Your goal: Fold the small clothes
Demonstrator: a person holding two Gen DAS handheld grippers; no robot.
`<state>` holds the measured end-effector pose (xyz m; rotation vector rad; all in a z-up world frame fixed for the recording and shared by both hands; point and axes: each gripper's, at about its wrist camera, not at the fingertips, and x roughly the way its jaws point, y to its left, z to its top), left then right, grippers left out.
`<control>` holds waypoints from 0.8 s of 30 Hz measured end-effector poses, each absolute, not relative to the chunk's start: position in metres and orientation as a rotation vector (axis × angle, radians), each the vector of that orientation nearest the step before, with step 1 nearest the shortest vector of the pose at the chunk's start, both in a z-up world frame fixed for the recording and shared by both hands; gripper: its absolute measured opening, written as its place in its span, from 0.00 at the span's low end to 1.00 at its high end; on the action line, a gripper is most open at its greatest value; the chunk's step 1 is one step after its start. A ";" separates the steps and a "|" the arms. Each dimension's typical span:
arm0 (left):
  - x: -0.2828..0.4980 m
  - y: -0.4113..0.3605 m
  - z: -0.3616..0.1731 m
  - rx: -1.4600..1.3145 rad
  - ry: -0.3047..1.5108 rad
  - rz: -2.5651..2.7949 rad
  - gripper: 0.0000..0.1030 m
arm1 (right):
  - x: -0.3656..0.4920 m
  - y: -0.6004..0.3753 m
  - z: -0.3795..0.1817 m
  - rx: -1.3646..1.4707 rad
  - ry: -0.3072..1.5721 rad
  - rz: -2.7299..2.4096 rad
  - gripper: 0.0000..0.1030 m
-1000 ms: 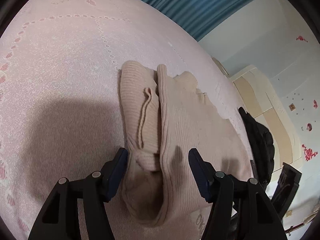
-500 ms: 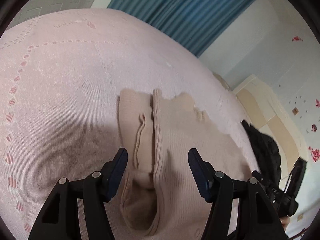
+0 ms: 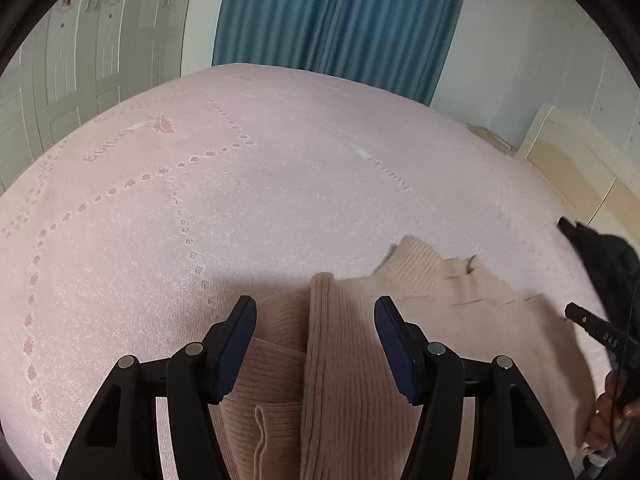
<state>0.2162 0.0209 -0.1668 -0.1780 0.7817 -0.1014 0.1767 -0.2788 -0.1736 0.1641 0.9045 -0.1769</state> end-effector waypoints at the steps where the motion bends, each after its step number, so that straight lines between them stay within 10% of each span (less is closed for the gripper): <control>1: 0.217 0.019 -0.171 -0.167 0.791 -0.092 0.57 | 0.177 -0.279 -0.180 0.169 0.916 -0.177 0.35; 24: 0.229 0.018 -0.195 -0.197 0.866 -0.089 0.54 | 0.194 -0.297 -0.209 0.246 0.997 -0.121 0.37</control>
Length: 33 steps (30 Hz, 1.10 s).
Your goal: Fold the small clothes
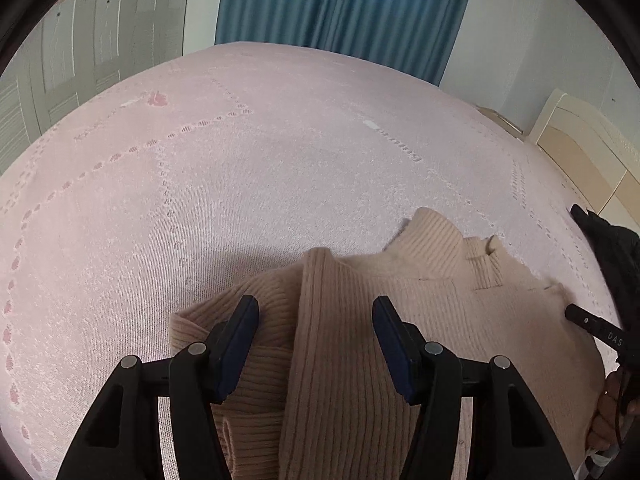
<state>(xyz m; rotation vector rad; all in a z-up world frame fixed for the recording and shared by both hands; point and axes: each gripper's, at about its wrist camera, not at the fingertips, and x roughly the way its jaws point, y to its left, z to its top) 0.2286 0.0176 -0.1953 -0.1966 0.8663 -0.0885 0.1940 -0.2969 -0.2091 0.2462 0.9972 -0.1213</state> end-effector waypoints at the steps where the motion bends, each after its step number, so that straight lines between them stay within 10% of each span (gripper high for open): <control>1: 0.229 0.019 -0.197 -0.208 0.871 -0.089 0.54 | 0.193 -0.298 -0.209 0.251 0.997 -0.121 0.37; 7: 0.233 0.027 -0.202 -0.261 0.888 -0.074 0.43 | 0.196 -0.291 -0.212 0.226 1.007 -0.122 0.31; 11: 0.233 0.030 -0.203 -0.279 0.887 -0.053 0.18 | 0.196 -0.284 -0.214 0.205 1.012 -0.098 0.17; 33: 0.240 0.035 -0.209 -0.328 0.912 -0.057 0.20 | 0.197 -0.273 -0.218 0.150 1.004 -0.104 0.12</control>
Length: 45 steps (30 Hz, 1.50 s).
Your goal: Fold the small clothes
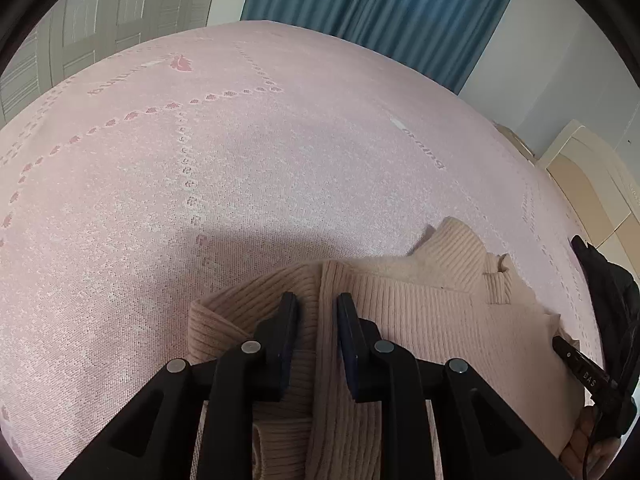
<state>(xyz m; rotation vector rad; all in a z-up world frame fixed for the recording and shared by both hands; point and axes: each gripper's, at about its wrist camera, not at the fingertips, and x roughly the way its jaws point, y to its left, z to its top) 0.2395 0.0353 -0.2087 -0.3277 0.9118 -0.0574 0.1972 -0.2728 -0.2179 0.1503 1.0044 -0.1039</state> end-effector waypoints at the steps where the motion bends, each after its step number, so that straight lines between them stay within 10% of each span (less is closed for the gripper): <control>1: 0.240 0.036 -0.209 -0.330 0.913 -0.062 0.21 | 0.197 -0.272 -0.218 0.149 1.004 -0.104 0.12; 25: 0.229 0.061 -0.198 -0.443 0.836 -0.038 0.02 | 0.200 -0.276 -0.217 0.170 0.994 -0.100 0.06; 31: 0.231 0.060 -0.196 -0.500 0.829 -0.143 0.42 | 0.199 -0.278 -0.218 0.184 0.997 -0.099 0.08; 35: 0.238 0.046 -0.201 -0.443 0.870 -0.146 0.42 | 0.197 -0.275 -0.217 0.167 0.995 -0.104 0.08; 41: 0.243 0.028 -0.208 -0.313 0.905 -0.079 0.13 | 0.196 -0.272 -0.217 0.151 0.993 -0.105 0.10; 45: 0.237 0.050 -0.205 -0.438 0.877 -0.094 0.11 | 0.191 -0.274 -0.211 0.177 0.962 -0.054 0.06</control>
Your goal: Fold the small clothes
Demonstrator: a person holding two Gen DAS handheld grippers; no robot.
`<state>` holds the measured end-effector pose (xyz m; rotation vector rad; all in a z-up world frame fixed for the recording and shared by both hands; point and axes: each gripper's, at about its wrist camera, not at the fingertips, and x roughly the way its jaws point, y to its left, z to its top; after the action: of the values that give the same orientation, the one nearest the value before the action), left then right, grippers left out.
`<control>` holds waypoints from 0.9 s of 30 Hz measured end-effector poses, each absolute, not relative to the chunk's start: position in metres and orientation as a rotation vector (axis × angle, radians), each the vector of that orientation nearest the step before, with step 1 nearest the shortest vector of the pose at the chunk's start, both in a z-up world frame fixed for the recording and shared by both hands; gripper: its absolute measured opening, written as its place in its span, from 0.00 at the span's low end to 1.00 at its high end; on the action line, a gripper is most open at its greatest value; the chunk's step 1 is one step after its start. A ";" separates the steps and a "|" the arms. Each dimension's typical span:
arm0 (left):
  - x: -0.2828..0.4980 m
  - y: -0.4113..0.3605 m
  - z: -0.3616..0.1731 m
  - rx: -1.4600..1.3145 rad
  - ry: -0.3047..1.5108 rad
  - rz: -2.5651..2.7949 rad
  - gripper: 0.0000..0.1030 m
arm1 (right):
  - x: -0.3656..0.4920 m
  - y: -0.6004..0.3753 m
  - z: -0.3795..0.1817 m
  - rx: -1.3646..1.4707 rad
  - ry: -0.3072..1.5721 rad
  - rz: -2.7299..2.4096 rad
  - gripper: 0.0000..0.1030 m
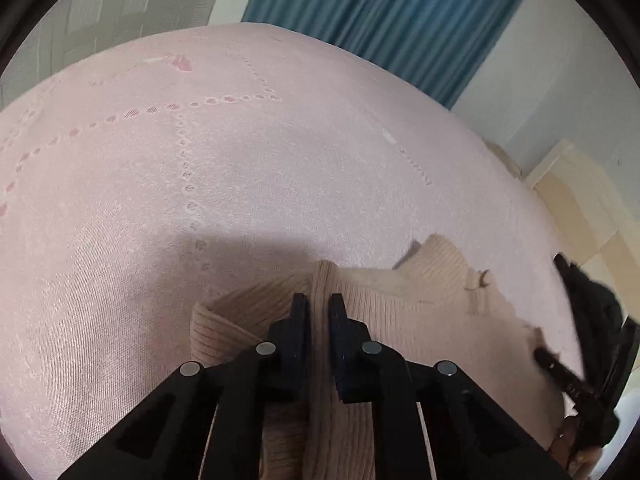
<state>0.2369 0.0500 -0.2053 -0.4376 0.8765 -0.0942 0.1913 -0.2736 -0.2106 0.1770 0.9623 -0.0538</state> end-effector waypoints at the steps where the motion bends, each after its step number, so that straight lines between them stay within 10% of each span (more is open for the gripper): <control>1: 0.236 0.053 -0.206 -0.454 0.879 -0.097 0.11 | 0.191 -0.276 -0.209 0.191 0.957 -0.049 0.05; 27: 0.180 0.045 -0.180 -0.249 0.809 -0.083 0.41 | 0.120 -0.184 -0.177 0.023 0.843 0.128 0.48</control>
<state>0.1795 0.0452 -0.1796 -0.2488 0.8086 -0.0834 0.1197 -0.1845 -0.1767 0.0227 0.8431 0.1279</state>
